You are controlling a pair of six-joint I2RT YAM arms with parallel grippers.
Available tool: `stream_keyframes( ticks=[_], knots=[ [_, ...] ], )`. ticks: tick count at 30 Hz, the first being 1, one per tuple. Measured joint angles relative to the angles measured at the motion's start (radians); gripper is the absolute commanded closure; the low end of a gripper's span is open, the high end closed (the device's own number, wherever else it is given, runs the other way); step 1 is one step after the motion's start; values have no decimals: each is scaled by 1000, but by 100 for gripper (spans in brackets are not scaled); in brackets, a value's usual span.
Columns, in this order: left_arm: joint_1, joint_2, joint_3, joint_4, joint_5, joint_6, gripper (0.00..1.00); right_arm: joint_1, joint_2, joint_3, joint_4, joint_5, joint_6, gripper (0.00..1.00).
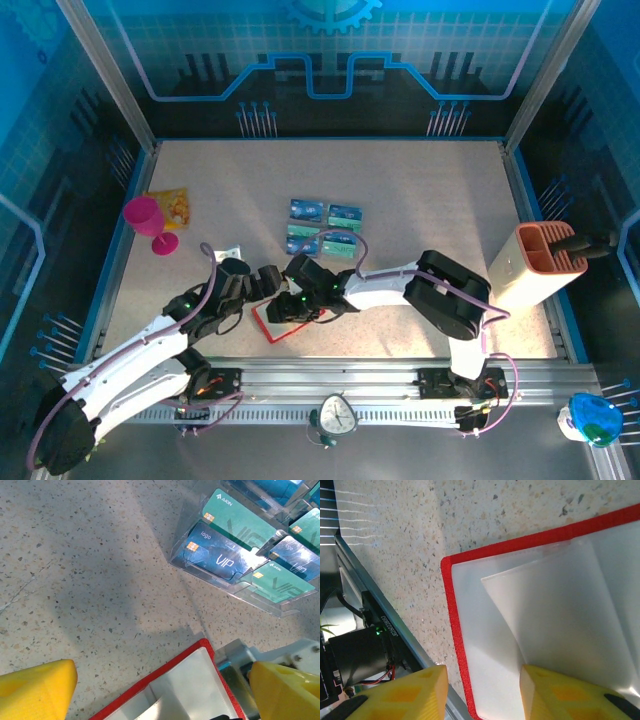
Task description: Put the credit cards into the card holder
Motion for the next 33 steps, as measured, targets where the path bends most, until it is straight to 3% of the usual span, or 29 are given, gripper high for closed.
stream_keyframes(
  ticks=[11, 19, 22, 26, 33],
  knots=[
    [6, 9, 4, 16, 3, -3, 10, -76, -173, -24, -92, 24, -68, 60],
    [6, 14, 4, -7, 7, 0, 9, -137, -296, -37, -212, 140, -168, 60],
    [6, 14, 4, -9, 7, 0, 9, -155, -330, -37, -269, 194, -214, 55],
    [6, 14, 4, -9, 7, 0, 9, -174, -328, -37, -323, 240, -261, 50],
    [6, 14, 4, -9, 8, 0, 9, -179, -222, -37, -352, 268, -309, 52]
  ],
)
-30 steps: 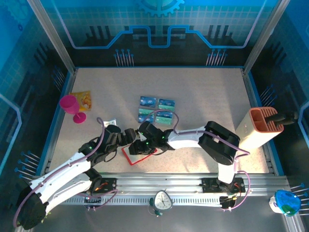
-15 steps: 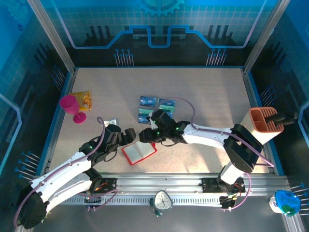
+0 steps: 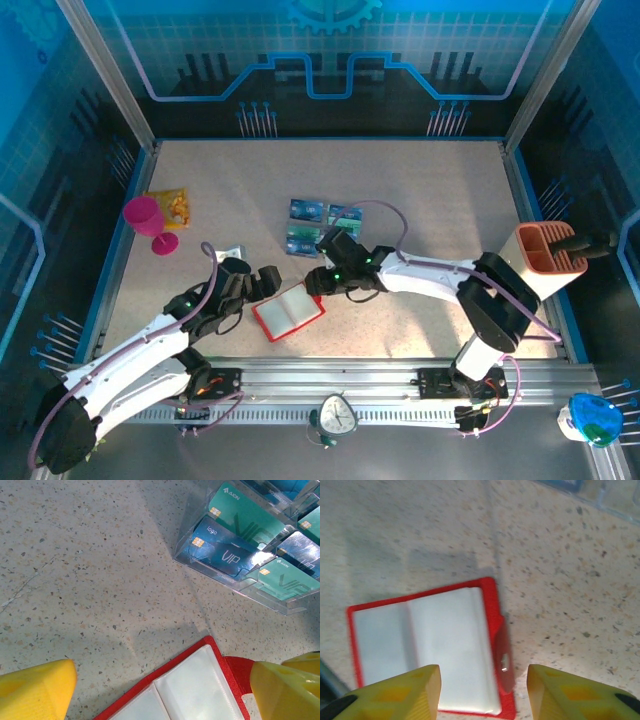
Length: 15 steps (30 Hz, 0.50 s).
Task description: Put the credit cards into the card holder
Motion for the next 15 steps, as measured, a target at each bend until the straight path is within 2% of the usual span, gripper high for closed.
stream_keyframes(
  ticks=[2, 4, 8, 15],
  knots=[
    [0, 0, 0, 0, 0, 0, 9, 0, 28, 1, -5, 7, -10, 57],
    [0, 0, 0, 0, 0, 0, 9, -1, 48, 4, -8, 10, -20, 67],
    [0, 7, 0, 0, 3, 0, 9, -19, 62, 12, -5, 14, -34, 99],
    [0, 22, 0, 1, 11, 0, 9, -92, 22, -62, 30, 30, -29, 100]
  ],
)
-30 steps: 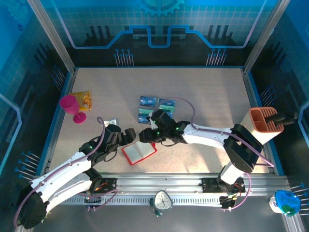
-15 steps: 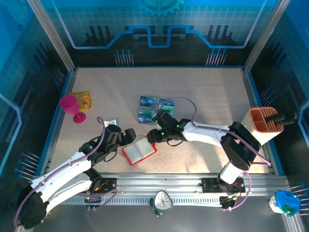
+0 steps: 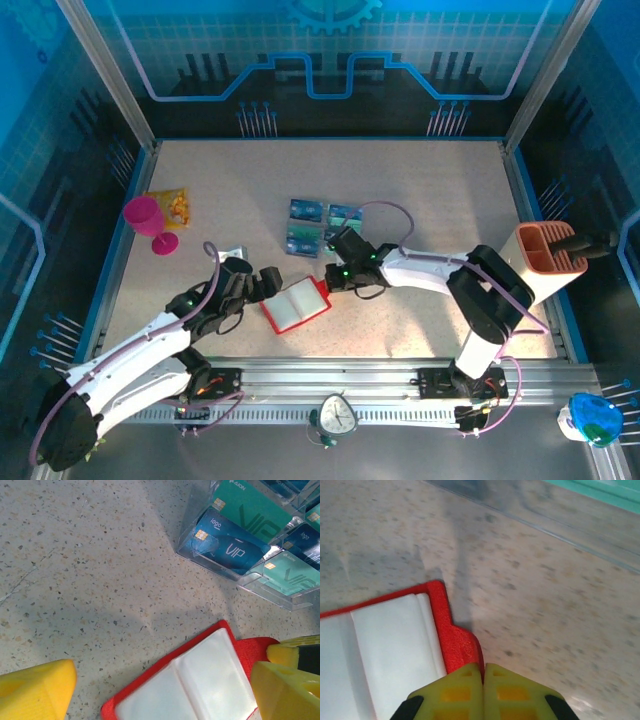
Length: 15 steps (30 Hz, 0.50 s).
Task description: Put the credit cards into the card holder
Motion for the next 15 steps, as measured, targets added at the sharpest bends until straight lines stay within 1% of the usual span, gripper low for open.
stream_keyframes(
  ticks=[4, 5, 8, 9, 15],
  knots=[
    [0, 11, 0, 0, 5, 0, 9, -40, -86, -107, 4, 3, 3, 100],
    [0, 16, 0, 0, 7, 0, 9, -48, -110, -135, 4, 3, 8, 94],
    [0, 27, 1, 1, 8, 0, 9, -61, -172, -196, 5, 3, 21, 63],
    [0, 33, 3, 1, 8, 0, 9, -61, -192, -209, 2, 2, 23, 58],
    [0, 44, 6, 4, 11, 1, 8, -98, -338, -209, -59, 3, -19, 54]
  ],
)
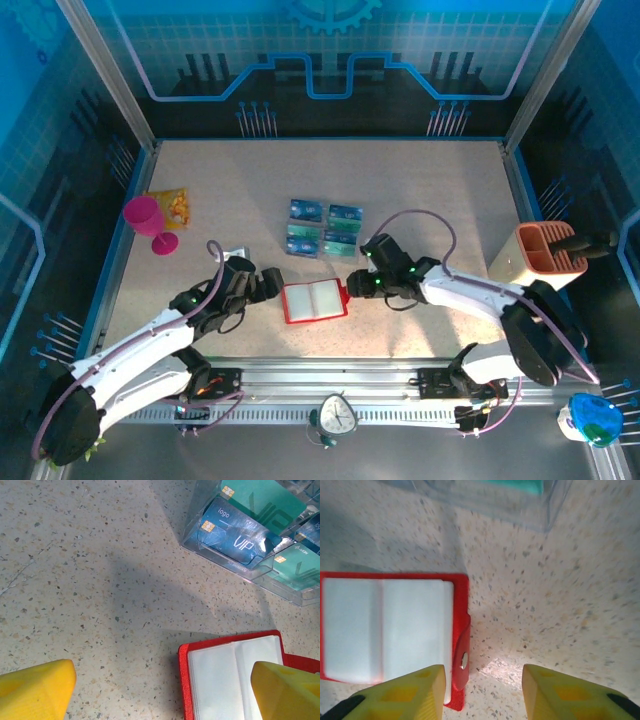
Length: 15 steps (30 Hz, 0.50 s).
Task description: Put the credit cards into the card holder
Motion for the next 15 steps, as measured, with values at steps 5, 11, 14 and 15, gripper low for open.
stream_keyframes(
  ticks=[5, 11, 14, 15],
  knots=[
    [0, 16, 0, 0, 7, 4, 6, -44, -15, 148, -81, 5, -116, 53],
    [0, 44, 0, 0, 15, 10, 1, -52, 109, 402, -162, 8, -311, 53],
    [0, 53, 6, 0, 16, 17, 1, -50, 193, 489, -203, 12, -400, 53],
    [0, 54, 7, 0, 15, 19, 1, -45, 224, 515, -220, 19, -426, 53]
  ],
)
